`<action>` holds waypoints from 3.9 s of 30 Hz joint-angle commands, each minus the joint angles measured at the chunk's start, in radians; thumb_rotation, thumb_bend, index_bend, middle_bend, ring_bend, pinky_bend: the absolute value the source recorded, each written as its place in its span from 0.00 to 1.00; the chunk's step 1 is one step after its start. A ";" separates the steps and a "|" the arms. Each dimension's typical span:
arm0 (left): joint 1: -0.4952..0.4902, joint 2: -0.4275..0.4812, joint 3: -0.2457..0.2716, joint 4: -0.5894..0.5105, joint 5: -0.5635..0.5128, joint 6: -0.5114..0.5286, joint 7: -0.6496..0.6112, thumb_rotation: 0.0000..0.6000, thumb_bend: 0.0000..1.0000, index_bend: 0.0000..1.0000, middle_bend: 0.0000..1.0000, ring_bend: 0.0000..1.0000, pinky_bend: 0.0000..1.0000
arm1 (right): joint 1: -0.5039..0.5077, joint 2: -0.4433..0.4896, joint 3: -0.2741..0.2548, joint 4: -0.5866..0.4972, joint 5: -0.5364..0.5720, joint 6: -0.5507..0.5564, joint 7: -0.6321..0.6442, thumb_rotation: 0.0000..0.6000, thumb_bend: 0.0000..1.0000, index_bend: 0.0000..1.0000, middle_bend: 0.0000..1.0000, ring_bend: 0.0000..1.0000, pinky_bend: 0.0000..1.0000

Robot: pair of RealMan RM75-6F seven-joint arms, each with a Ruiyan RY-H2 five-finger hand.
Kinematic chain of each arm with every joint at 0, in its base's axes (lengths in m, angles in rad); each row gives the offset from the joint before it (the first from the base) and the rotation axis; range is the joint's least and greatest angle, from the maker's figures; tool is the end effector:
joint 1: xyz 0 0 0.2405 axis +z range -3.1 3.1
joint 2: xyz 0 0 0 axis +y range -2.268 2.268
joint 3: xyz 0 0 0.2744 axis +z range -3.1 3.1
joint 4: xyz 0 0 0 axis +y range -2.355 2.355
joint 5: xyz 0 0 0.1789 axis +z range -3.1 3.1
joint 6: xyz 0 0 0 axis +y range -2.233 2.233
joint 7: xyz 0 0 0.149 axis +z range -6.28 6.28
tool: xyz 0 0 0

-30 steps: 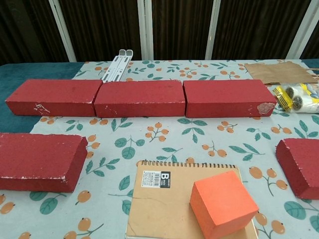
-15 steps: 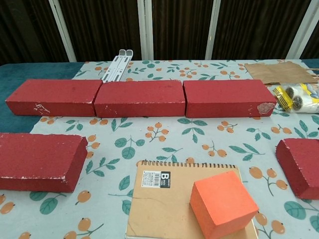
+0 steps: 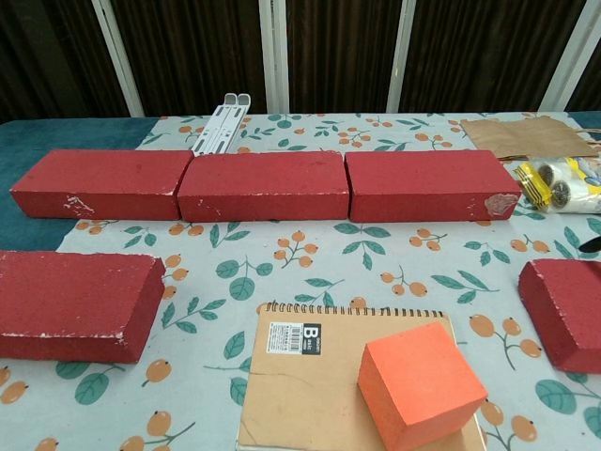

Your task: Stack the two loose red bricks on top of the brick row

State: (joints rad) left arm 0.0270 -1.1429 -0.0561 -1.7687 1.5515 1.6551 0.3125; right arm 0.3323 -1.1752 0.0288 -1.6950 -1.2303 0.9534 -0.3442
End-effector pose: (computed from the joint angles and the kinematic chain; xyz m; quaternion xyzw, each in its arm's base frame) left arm -0.2910 0.1496 0.2009 -0.5717 -0.3235 -0.3693 0.6574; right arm -0.3024 -0.2336 0.1048 0.7305 -0.4455 0.2016 0.4768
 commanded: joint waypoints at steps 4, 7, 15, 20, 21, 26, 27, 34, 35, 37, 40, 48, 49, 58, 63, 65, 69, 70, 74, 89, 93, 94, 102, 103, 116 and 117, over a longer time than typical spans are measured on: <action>-0.002 -0.001 0.001 -0.001 -0.001 -0.004 0.004 1.00 0.00 0.02 0.00 0.00 0.07 | 0.011 0.001 -0.003 -0.009 0.011 -0.002 -0.013 1.00 0.00 0.00 0.02 0.00 0.00; -0.002 -0.001 0.001 -0.002 0.001 -0.003 0.004 1.00 0.00 0.02 0.00 0.00 0.07 | 0.018 0.002 -0.004 -0.013 0.024 -0.005 -0.028 1.00 0.00 0.00 0.05 0.02 0.00; -0.002 0.000 0.002 -0.003 -0.003 -0.007 0.006 1.00 0.00 0.04 0.00 0.00 0.07 | 0.033 -0.004 -0.008 -0.021 0.060 -0.006 -0.062 1.00 0.00 0.00 0.12 0.12 0.00; -0.003 0.002 0.002 -0.006 -0.008 -0.011 0.006 1.00 0.00 0.04 0.00 0.00 0.07 | 0.037 -0.008 -0.012 -0.023 0.078 -0.004 -0.074 1.00 0.00 0.00 0.18 0.20 0.00; -0.003 0.003 0.002 -0.006 -0.009 -0.011 0.006 1.00 0.00 0.04 0.00 0.00 0.07 | 0.038 -0.009 -0.013 -0.023 0.080 -0.003 -0.076 1.00 0.00 0.00 0.18 0.20 0.00; -0.003 0.004 0.003 -0.007 -0.008 -0.012 0.005 1.00 0.00 0.05 0.00 0.00 0.07 | 0.041 -0.007 -0.015 -0.030 0.082 0.007 -0.079 1.00 0.01 0.10 0.22 0.22 0.00; -0.003 0.004 0.003 -0.008 -0.009 -0.013 0.005 1.00 0.00 0.05 0.00 0.00 0.07 | 0.042 -0.006 -0.015 -0.032 0.080 0.009 -0.077 1.00 0.02 0.13 0.23 0.22 0.00; -0.005 0.007 0.003 -0.010 -0.014 -0.018 0.004 1.00 0.00 0.06 0.00 0.00 0.07 | 0.048 0.035 -0.001 -0.075 0.058 0.036 -0.058 1.00 0.03 0.20 0.25 0.23 0.00; -0.005 0.007 0.003 -0.010 -0.015 -0.020 0.004 1.00 0.00 0.07 0.00 0.00 0.07 | 0.051 0.048 0.004 -0.088 0.058 0.039 -0.057 1.00 0.04 0.21 0.26 0.23 0.00; -0.007 0.006 0.001 -0.009 -0.019 -0.024 0.005 1.00 0.00 0.07 0.00 0.00 0.07 | 0.062 0.083 0.021 -0.125 0.062 0.041 -0.053 1.00 0.04 0.23 0.26 0.23 0.00; -0.013 0.005 -0.003 -0.007 -0.032 -0.035 0.009 1.00 0.00 0.07 0.00 0.00 0.07 | 0.092 0.152 0.063 -0.188 0.089 0.041 -0.065 1.00 0.04 0.23 0.26 0.23 0.00; -0.031 -0.010 -0.025 0.005 -0.083 -0.064 0.035 1.00 0.00 0.07 0.00 0.00 0.07 | 0.278 0.327 0.211 -0.327 0.320 -0.071 -0.155 1.00 0.03 0.23 0.26 0.23 0.00; -0.033 -0.013 -0.029 0.007 -0.092 -0.067 0.040 1.00 0.00 0.07 0.00 0.00 0.07 | 0.312 0.341 0.226 -0.333 0.365 -0.092 -0.175 1.00 0.03 0.23 0.26 0.23 0.00; -0.063 -0.054 -0.076 0.037 -0.173 -0.090 0.089 1.00 0.00 0.07 0.00 0.00 0.07 | 0.764 0.294 0.239 -0.202 0.892 -0.290 -0.389 1.00 0.04 0.23 0.26 0.23 0.00; -0.081 -0.072 -0.086 0.053 -0.205 -0.114 0.118 1.00 0.00 0.07 0.00 0.00 0.07 | 0.978 0.178 0.159 -0.058 1.127 -0.315 -0.480 1.00 0.04 0.23 0.26 0.23 0.00; -0.086 -0.078 -0.087 0.056 -0.214 -0.119 0.129 1.00 0.00 0.07 0.00 0.00 0.07 | 1.046 0.134 0.130 -0.004 1.208 -0.327 -0.502 1.00 0.03 0.23 0.26 0.24 0.00; -0.092 -0.087 -0.089 0.062 -0.224 -0.120 0.148 1.00 0.00 0.07 0.00 0.00 0.07 | 1.129 0.074 0.091 0.081 1.301 -0.351 -0.524 1.00 0.04 0.23 0.26 0.24 0.00; -0.094 -0.089 -0.090 0.064 -0.227 -0.121 0.153 1.00 0.00 0.07 0.00 0.00 0.07 | 1.146 0.060 0.082 0.101 1.318 -0.354 -0.529 1.00 0.04 0.23 0.26 0.24 0.00; -0.102 -0.099 -0.091 0.071 -0.235 -0.125 0.174 1.00 0.00 0.07 0.00 0.00 0.07 | 1.208 -0.010 0.041 0.182 1.385 -0.349 -0.553 1.00 0.04 0.23 0.26 0.24 0.00; -0.107 -0.106 -0.083 0.076 -0.247 -0.118 0.196 1.00 0.00 0.07 0.00 0.00 0.07 | 1.285 -0.195 0.000 0.358 1.502 -0.311 -0.547 1.00 0.03 0.23 0.27 0.24 0.00; -0.105 -0.105 -0.083 0.077 -0.244 -0.110 0.192 1.00 0.00 0.07 0.00 0.00 0.07 | 1.289 -0.224 0.000 0.388 1.513 -0.309 -0.548 1.00 0.03 0.23 0.27 0.24 0.00; -0.105 -0.104 -0.083 0.077 -0.244 -0.109 0.192 1.00 0.00 0.07 0.00 0.00 0.07 | 1.290 -0.233 -0.001 0.397 1.516 -0.311 -0.551 1.00 0.03 0.23 0.27 0.24 0.00; -0.103 -0.101 -0.084 0.081 -0.244 -0.099 0.184 1.00 0.00 0.07 0.00 0.00 0.07 | 1.291 -0.297 -0.003 0.480 1.547 -0.343 -0.562 1.00 0.03 0.23 0.27 0.24 0.00; -0.103 -0.101 -0.084 0.082 -0.245 -0.099 0.183 1.00 0.00 0.07 0.00 0.00 0.07 | 1.290 -0.302 -0.002 0.487 1.547 -0.346 -0.562 1.00 0.03 0.23 0.27 0.24 0.00; -0.106 -0.103 -0.083 0.085 -0.252 -0.093 0.191 1.00 0.00 0.07 0.00 0.00 0.07 | 1.280 -0.362 0.008 0.572 1.537 -0.387 -0.557 1.00 0.03 0.23 0.27 0.24 0.00; -0.106 -0.104 -0.083 0.086 -0.254 -0.093 0.193 1.00 0.00 0.07 0.00 0.00 0.07 | 1.280 -0.367 0.008 0.579 1.537 -0.392 -0.557 1.00 0.03 0.23 0.27 0.24 0.00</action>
State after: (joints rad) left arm -0.0787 -1.2466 -0.1392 -1.6828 1.2979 1.5619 0.5053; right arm 1.6131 -1.5375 0.0358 -1.1220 0.3074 0.5665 -0.9016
